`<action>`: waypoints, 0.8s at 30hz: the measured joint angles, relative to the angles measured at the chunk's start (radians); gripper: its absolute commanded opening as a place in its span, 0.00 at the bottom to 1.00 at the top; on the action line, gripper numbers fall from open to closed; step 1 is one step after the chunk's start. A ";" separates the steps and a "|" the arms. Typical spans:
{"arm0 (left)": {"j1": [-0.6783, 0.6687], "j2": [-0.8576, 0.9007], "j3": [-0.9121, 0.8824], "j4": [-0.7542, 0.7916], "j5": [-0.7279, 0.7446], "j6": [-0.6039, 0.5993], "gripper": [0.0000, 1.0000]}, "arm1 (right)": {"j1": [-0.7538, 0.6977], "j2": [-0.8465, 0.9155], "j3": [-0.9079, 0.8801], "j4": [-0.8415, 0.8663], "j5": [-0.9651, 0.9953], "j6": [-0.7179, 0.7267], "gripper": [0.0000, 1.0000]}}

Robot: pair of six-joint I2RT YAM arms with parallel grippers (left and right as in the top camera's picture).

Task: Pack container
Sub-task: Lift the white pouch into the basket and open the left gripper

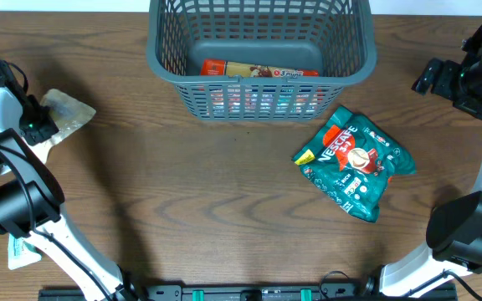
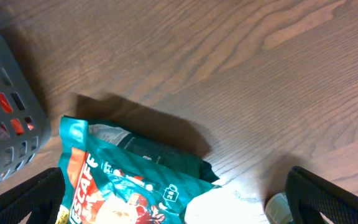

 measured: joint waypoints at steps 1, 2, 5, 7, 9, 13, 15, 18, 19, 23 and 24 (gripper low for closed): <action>-0.003 0.000 0.009 0.000 0.009 0.043 0.06 | 0.000 0.000 0.000 0.000 0.000 0.000 0.99; -0.008 -0.002 0.019 0.000 0.016 0.085 0.06 | 0.000 0.000 0.000 0.001 0.000 -0.001 0.99; -0.036 -0.035 0.045 0.008 0.034 0.232 0.06 | 0.000 0.000 0.000 0.002 0.000 -0.002 0.99; -0.064 -0.092 0.053 0.033 0.041 0.338 0.06 | 0.000 0.000 0.000 0.002 0.000 -0.002 0.99; -0.095 -0.169 0.060 0.071 0.050 0.432 0.06 | 0.000 0.000 0.000 0.000 0.000 -0.002 0.99; -0.173 -0.367 0.085 0.196 0.122 0.661 0.06 | 0.000 0.000 0.000 -0.004 0.000 -0.003 0.99; -0.227 -0.465 0.103 0.240 0.159 0.779 0.06 | 0.000 0.000 0.000 -0.004 0.000 -0.008 0.99; -0.326 -0.575 0.113 0.280 0.192 0.979 0.06 | 0.000 0.000 0.000 -0.002 0.000 -0.018 0.99; -0.367 -0.602 0.114 0.289 0.198 1.053 0.06 | 0.000 0.000 0.000 -0.001 0.000 -0.019 0.99; -0.546 -0.652 0.115 0.288 0.229 1.411 0.07 | 0.000 0.000 0.000 0.002 0.000 -0.025 0.99; -0.585 -0.652 0.115 0.284 0.238 1.501 0.10 | 0.000 0.000 0.000 0.002 0.000 -0.026 0.99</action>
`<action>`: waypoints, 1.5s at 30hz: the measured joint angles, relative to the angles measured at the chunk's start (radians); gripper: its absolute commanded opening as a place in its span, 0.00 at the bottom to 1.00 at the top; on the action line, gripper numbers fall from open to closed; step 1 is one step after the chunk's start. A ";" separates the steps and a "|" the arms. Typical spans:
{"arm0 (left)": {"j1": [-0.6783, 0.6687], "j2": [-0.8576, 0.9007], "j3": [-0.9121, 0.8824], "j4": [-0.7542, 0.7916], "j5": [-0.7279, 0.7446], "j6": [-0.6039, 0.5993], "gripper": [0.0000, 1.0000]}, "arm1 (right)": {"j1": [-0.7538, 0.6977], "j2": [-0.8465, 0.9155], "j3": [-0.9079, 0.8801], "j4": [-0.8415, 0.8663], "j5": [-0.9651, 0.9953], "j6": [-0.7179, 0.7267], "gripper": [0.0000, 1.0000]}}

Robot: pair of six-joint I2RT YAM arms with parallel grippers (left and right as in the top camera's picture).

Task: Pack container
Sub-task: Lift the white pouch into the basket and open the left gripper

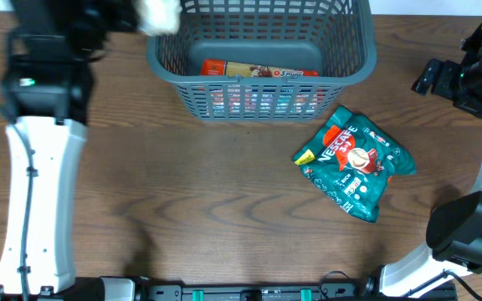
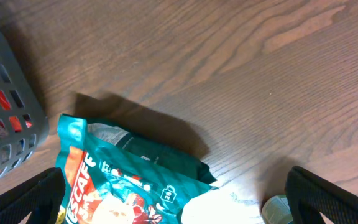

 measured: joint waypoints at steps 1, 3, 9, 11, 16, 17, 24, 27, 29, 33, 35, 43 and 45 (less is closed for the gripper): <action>-0.032 0.004 0.000 -0.003 0.008 0.080 0.12 | 0.000 0.000 0.000 0.000 0.000 0.000 0.99; -0.103 0.018 0.000 -0.005 0.017 0.259 0.12 | 0.000 0.000 0.000 -0.001 0.000 0.000 0.99; -0.232 0.055 0.000 -0.001 0.032 0.692 0.07 | 0.000 0.000 0.000 -0.008 -0.007 -0.005 0.99; -0.253 0.072 -0.001 0.030 0.035 0.782 0.06 | 0.000 0.000 0.000 -0.011 -0.018 -0.008 0.99; -0.280 0.139 0.000 0.119 0.035 0.886 0.06 | 0.000 0.000 0.000 -0.011 -0.033 -0.012 0.99; -0.285 0.157 -0.001 0.135 0.035 0.897 0.06 | 0.000 0.000 0.000 -0.011 -0.035 -0.012 0.99; -0.315 0.313 -0.001 0.191 0.035 0.953 0.06 | 0.000 0.000 0.000 -0.014 -0.043 -0.012 0.99; -0.320 0.369 -0.001 0.185 0.034 0.964 0.06 | 0.000 0.000 0.000 -0.014 -0.044 -0.012 0.99; -0.321 0.397 -0.001 0.178 0.031 0.967 0.06 | 0.000 0.000 0.000 -0.016 -0.045 -0.012 0.99; -0.321 0.439 -0.001 0.159 0.020 0.970 0.25 | 0.000 0.000 0.000 -0.018 -0.045 -0.012 0.99; -0.321 0.448 -0.001 0.150 0.010 0.969 0.41 | 0.000 0.000 0.000 -0.018 -0.045 -0.012 0.99; -0.321 0.446 -0.001 0.142 0.003 0.901 0.99 | 0.000 0.000 0.000 0.004 -0.045 -0.021 0.99; -0.321 0.437 -0.001 0.142 -0.016 0.857 0.98 | 0.000 0.000 0.000 0.032 -0.045 -0.027 0.99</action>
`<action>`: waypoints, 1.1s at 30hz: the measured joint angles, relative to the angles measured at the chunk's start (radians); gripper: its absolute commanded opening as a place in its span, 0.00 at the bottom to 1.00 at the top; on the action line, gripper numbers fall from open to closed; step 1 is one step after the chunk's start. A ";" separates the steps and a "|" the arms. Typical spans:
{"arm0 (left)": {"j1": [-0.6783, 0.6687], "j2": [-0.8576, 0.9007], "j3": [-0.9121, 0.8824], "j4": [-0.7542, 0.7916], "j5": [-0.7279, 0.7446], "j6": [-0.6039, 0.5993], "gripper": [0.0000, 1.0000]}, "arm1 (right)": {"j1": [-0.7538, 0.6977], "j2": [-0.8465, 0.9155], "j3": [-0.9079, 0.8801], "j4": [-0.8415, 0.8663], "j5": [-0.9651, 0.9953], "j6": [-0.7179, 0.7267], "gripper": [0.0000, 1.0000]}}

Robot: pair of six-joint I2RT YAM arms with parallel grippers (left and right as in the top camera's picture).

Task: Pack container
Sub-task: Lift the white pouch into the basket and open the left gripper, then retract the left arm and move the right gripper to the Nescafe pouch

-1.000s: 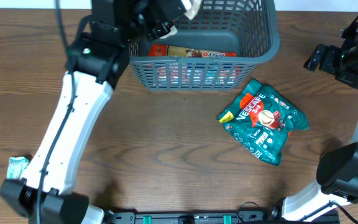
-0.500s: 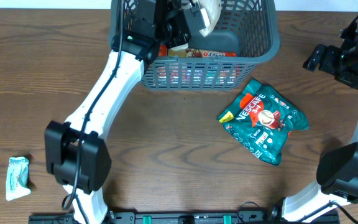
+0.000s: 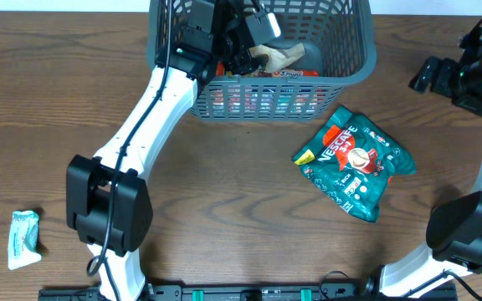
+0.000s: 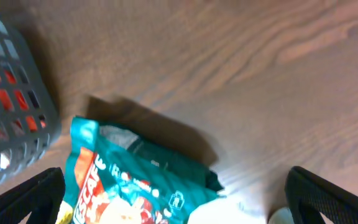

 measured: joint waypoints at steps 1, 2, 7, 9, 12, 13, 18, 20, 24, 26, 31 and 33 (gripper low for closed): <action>0.000 -0.009 0.000 -0.002 -0.015 -0.034 0.99 | 0.000 0.000 0.000 0.016 0.000 -0.005 0.99; -0.001 -0.023 0.000 -0.005 -0.034 -0.069 0.98 | 0.000 0.000 0.000 0.026 0.000 -0.008 0.99; 0.006 -0.208 -0.002 -0.142 -0.128 -0.266 1.00 | 0.000 0.002 0.075 0.034 -0.023 -0.019 0.99; 0.022 -0.305 -0.002 -0.222 -0.161 -0.359 0.99 | -0.003 0.002 0.159 0.008 -0.033 -0.004 0.99; 0.084 -0.455 0.003 -0.376 -0.217 -0.533 0.99 | -0.024 0.000 0.326 -0.078 -0.043 0.066 0.99; 0.122 -0.500 0.006 -0.436 -0.233 -0.595 0.99 | -0.039 -0.002 0.379 -0.112 -0.045 0.093 0.99; 0.301 -0.594 0.010 -0.701 -0.283 -0.790 0.99 | -0.128 -0.028 0.574 -0.333 -0.039 0.168 0.99; 0.356 -0.597 0.009 -0.760 -0.290 -0.834 0.99 | -0.138 -0.053 0.606 -0.415 -0.037 0.166 0.99; 0.453 -0.596 -0.002 -0.794 -0.294 -0.878 0.98 | -0.122 -0.118 0.553 -0.425 -0.081 0.135 0.99; 0.497 -0.596 -0.018 -0.790 -0.294 -0.879 0.99 | -0.103 -0.163 0.475 -0.425 -0.097 0.133 0.99; 0.562 -0.595 -0.109 -0.791 -0.290 -0.807 0.99 | -0.061 -0.323 0.177 -0.427 -0.066 0.195 0.99; 0.562 -0.594 -0.134 -0.794 -0.286 -0.791 0.99 | -0.059 -0.401 0.051 -0.414 -0.026 0.239 0.99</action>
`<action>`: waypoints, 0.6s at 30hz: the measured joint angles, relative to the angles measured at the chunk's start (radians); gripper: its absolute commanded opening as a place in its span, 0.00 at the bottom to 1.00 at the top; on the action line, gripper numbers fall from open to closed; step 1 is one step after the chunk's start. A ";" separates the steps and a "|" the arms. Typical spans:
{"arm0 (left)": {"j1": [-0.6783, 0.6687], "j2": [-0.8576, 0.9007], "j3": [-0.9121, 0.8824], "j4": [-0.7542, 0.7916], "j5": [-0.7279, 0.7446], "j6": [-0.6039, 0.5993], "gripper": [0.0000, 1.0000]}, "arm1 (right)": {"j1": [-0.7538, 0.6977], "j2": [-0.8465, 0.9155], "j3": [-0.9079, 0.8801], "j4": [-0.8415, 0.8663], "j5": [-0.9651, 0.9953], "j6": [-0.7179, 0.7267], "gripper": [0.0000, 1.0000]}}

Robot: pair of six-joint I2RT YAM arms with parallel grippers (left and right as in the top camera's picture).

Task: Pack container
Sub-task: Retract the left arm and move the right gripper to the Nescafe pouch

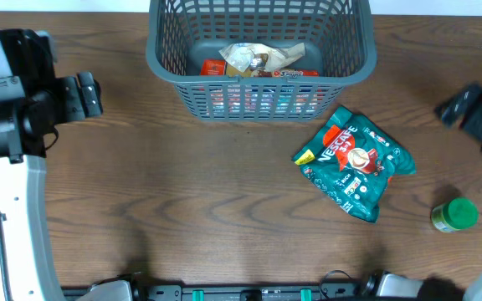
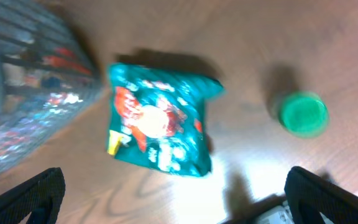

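Observation:
The grey mesh basket point(image 1: 167, 63) stands at the back centre, blurred at the left of the right wrist view point(image 2: 17, 74). Inside it a crinkly clear packet point(image 1: 256, 57) lies on a red bar wrapper point(image 1: 295, 73). A teal Nescafe bag point(image 1: 354, 163) lies flat on the table right of the basket, also seen from the wrist point(image 2: 160, 127). A green-lidded jar point(image 1: 454, 215) stands near the right edge point(image 2: 303, 114). My left gripper point(image 1: 80, 96) hangs open and empty at the far left. My right gripper point(image 2: 179, 210) is open, high above the bag and jar.
The wooden table point(image 1: 207, 192) carries only the basket, bag and jar in view. My left arm's white links point(image 1: 11, 217) run down the left edge. The basket's tall walls rise at the back.
The crinkly packet now lies loose in the basket, and my left gripper, then holding it over the basket, is open at the far left. The right wrist camera now sees the whole bag and the jar.
My left gripper was on the crinkly packet at the table's far left. Then it held the packet up by the basket's left rim, then inside the basket. Now the packet rests on the red bar and the arm is back at the left.

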 measured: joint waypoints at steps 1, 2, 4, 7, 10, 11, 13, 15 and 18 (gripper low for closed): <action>-0.001 0.001 -0.011 0.000 0.000 0.010 0.99 | 0.000 -0.038 -0.056 0.005 0.019 0.021 0.99; -0.001 0.001 -0.018 -0.001 0.002 0.014 0.99 | 0.000 -0.076 -0.113 0.024 0.031 0.040 0.99; -0.001 0.001 -0.028 -0.001 0.003 0.021 0.99 | 0.000 -0.158 -0.237 0.055 0.048 0.083 0.99; -0.001 0.001 -0.030 0.000 0.008 0.021 0.99 | 0.000 -0.245 -0.411 0.109 0.061 0.136 0.99; -0.001 0.001 -0.031 -0.001 0.027 0.021 0.99 | 0.000 -0.280 -0.581 0.182 0.056 0.165 0.99; -0.001 0.001 -0.031 -0.002 0.036 0.021 0.99 | 0.000 -0.279 -0.651 0.228 0.051 0.169 0.99; -0.001 0.001 -0.031 -0.001 0.045 0.021 0.99 | 0.001 -0.271 -0.762 0.335 0.036 0.166 0.99; -0.001 0.001 -0.031 -0.001 0.050 0.023 0.99 | 0.003 -0.260 -0.876 0.457 0.010 0.153 0.99; -0.001 0.001 -0.031 -0.002 0.052 0.033 0.99 | 0.003 -0.258 -1.011 0.630 -0.031 0.130 0.99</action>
